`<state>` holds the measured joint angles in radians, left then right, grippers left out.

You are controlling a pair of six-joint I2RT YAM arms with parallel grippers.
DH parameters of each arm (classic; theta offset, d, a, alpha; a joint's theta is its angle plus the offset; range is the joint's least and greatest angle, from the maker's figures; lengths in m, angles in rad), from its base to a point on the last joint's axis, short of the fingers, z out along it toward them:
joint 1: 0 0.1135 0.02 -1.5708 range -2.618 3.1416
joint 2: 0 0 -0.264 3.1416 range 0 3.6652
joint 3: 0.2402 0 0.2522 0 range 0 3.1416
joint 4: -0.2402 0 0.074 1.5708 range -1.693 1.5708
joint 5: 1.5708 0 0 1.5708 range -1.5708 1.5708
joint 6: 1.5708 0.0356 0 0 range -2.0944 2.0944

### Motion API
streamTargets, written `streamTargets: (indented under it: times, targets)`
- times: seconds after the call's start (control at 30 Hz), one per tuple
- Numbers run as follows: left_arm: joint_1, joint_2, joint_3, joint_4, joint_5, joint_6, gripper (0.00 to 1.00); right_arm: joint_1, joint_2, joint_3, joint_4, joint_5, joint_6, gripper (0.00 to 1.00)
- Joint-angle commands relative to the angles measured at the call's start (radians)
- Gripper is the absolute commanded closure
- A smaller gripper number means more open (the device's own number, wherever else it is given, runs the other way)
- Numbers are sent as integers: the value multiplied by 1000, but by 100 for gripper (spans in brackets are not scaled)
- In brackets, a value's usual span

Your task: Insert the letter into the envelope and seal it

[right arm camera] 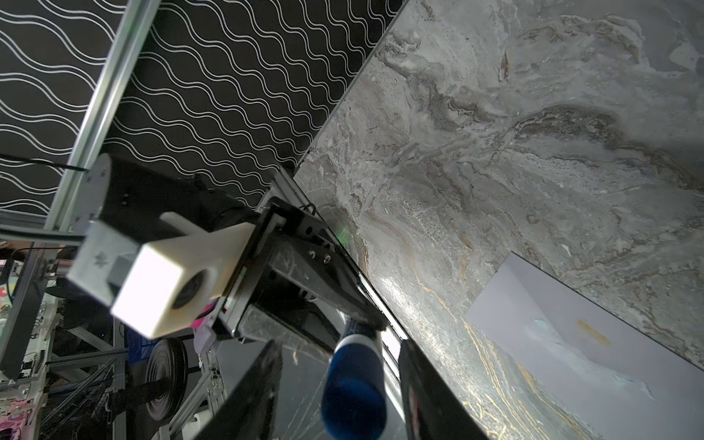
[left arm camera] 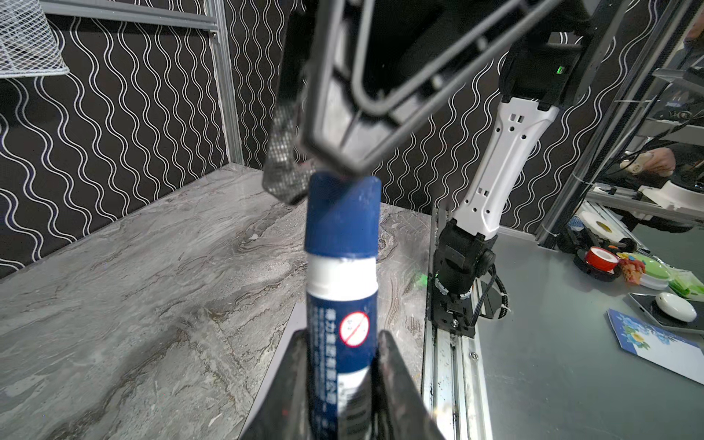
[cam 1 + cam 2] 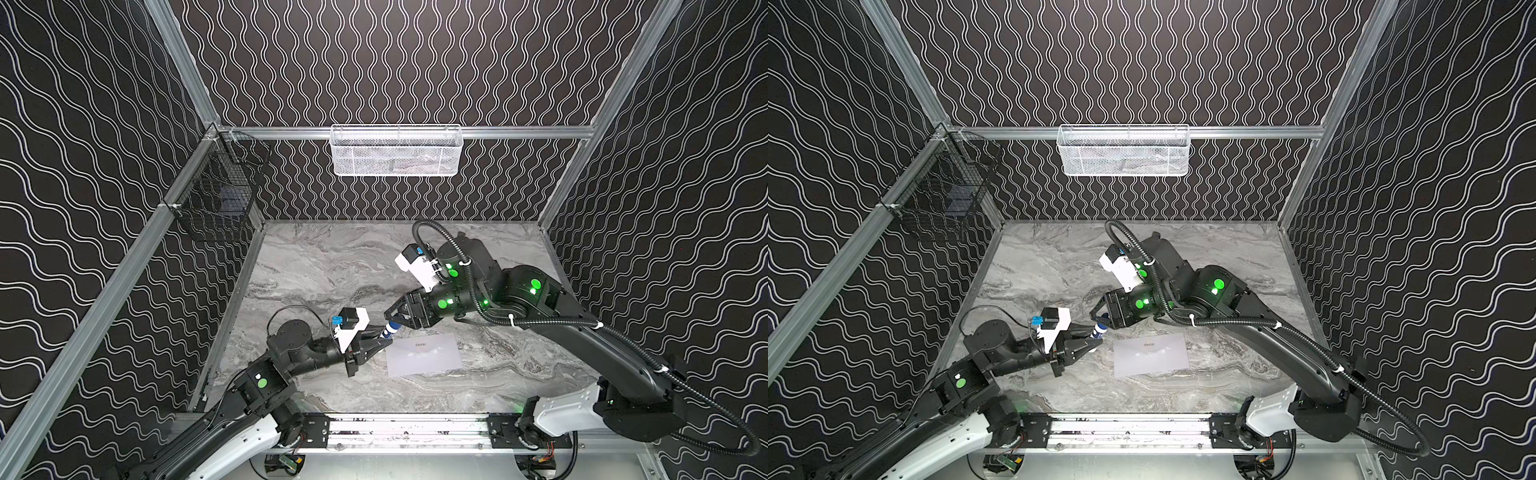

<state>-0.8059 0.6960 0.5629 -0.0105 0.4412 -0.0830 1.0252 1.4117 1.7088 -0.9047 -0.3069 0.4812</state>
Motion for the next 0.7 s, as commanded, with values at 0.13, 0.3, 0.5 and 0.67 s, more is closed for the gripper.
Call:
streamTargets:
  times: [0.13, 0.3, 0.5, 0.67]
  targets:
    - [0, -17, -1, 12, -11, -8, 100, 17, 7, 26, -56, 39, 0, 48]
    - [-1, -13, -6, 17, -7, -13, 100, 29, 6, 42, -58, 42, 9, 56]
    - [0, -5, 3, 9, -6, -9, 100, 36, 19, 65, -83, 41, 17, 66]
    - [0, -12, 5, 15, -4, -12, 100, 44, 30, 57, -91, 42, 16, 71]
